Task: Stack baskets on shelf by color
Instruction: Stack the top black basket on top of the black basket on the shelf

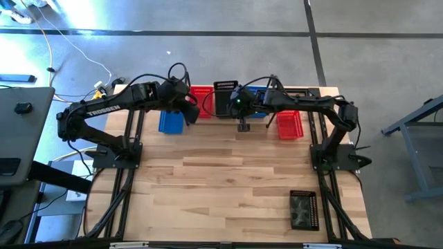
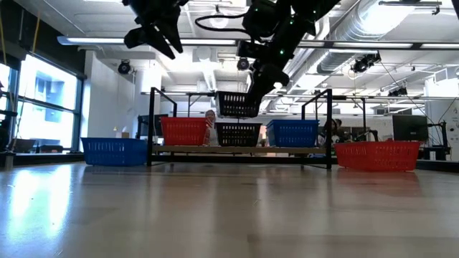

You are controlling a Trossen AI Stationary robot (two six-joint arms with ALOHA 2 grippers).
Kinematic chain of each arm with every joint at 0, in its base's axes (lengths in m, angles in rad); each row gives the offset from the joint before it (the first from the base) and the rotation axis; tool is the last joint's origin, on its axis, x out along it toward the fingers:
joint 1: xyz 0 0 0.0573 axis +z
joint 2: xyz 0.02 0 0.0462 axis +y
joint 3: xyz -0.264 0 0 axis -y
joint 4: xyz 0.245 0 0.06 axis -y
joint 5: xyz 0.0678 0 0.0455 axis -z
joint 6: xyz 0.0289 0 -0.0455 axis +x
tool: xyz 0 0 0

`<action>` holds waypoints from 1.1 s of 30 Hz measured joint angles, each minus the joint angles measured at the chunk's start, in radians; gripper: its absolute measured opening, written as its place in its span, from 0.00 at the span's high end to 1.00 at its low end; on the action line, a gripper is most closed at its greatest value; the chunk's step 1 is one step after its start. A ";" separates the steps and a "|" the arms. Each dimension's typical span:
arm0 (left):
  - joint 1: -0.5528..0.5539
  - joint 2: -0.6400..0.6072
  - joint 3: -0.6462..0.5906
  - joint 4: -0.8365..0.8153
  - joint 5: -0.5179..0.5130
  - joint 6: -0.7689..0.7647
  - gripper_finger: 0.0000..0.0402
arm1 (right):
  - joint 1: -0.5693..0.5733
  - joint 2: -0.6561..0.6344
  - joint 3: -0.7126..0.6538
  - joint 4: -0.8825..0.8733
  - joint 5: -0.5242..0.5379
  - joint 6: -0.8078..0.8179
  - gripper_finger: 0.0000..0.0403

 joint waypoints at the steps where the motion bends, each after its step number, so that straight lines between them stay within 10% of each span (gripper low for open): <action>1: 0.003 0.000 0.000 0.000 0.000 0.000 0.69 | 0.000 0.003 0.000 -0.001 -0.003 0.000 1.00; 33: 0.019 0.000 0.000 0.001 -0.001 0.000 0.69 | -0.024 0.039 0.000 -0.008 -0.041 -0.061 1.00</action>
